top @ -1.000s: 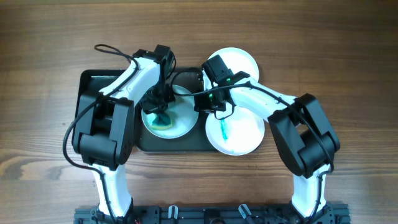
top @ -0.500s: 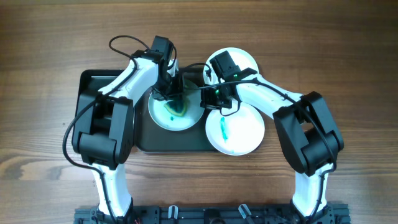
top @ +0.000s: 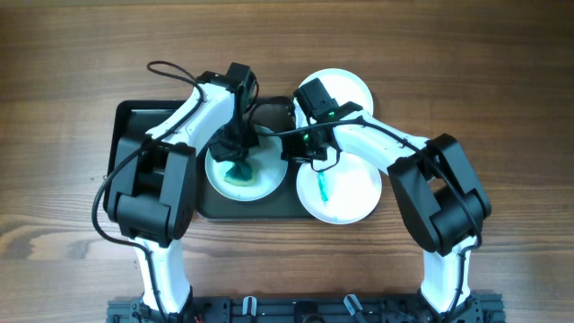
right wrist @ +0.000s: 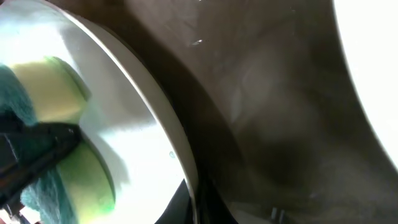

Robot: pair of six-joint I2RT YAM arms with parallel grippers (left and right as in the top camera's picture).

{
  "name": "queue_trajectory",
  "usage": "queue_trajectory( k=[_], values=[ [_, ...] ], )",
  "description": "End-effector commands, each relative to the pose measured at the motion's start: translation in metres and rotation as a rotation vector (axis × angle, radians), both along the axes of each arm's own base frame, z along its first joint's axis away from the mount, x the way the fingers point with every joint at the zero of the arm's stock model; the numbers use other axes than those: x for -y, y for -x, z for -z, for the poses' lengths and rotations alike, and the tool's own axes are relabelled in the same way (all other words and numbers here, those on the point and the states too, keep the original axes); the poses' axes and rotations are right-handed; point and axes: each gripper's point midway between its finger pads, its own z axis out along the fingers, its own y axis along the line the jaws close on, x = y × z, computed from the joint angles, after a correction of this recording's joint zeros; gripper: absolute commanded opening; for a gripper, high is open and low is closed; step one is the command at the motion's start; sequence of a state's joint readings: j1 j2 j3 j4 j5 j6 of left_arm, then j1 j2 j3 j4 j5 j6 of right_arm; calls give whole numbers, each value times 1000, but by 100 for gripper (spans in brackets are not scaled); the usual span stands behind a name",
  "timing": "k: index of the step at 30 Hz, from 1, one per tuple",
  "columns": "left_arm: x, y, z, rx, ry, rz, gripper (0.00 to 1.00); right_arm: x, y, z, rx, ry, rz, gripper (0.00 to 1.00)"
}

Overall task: Clean dirty plates on tray and stack at the side
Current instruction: 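Scrub the held plate's surface with the sponge in the left gripper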

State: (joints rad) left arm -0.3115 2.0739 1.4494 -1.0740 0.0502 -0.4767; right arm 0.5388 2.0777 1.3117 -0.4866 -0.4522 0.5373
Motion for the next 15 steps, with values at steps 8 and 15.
queue_trajectory(
  k=[8,15],
  values=[
    [42,30,40,-26,200,149,4,15,3,28,-50,61,34,4],
    [-9,-1,33,147,-130,-97,4,16,5,31,-57,67,34,4]
  ],
)
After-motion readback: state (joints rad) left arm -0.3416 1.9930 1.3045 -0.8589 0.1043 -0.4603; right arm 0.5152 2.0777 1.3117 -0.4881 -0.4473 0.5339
